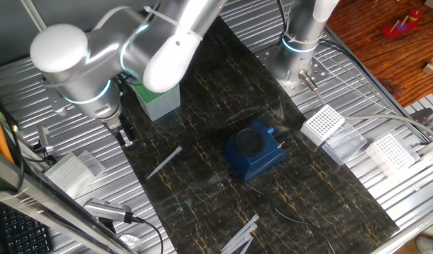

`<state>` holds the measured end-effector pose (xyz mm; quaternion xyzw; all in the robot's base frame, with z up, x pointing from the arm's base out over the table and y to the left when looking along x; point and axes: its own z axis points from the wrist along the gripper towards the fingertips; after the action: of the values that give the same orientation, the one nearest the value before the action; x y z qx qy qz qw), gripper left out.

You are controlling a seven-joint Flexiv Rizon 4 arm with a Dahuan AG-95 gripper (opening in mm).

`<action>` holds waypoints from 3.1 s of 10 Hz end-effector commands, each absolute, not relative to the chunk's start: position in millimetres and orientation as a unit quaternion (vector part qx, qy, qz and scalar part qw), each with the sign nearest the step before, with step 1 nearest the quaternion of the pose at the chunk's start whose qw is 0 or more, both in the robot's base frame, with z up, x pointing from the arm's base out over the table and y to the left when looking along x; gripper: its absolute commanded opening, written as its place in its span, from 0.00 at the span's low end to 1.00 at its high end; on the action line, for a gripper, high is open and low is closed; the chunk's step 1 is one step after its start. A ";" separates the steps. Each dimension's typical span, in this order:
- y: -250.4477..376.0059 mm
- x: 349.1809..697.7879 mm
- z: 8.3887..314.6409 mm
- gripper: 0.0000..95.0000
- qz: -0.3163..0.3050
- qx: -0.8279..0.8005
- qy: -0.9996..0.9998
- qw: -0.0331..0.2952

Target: Insert a large pipette tip into the holder for large pipette tips

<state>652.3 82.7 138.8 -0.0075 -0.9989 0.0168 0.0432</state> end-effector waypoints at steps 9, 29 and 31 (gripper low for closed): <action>87.8 636.0 141.5 0.00 0.019 -0.034 -0.999 0.033; 110.0 586.4 73.3 0.00 -0.005 0.003 -1.000 0.017; 112.0 585.7 70.6 0.00 -0.006 0.031 -0.999 0.032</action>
<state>584.1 110.8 70.3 0.0224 -0.9994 -0.0041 0.0244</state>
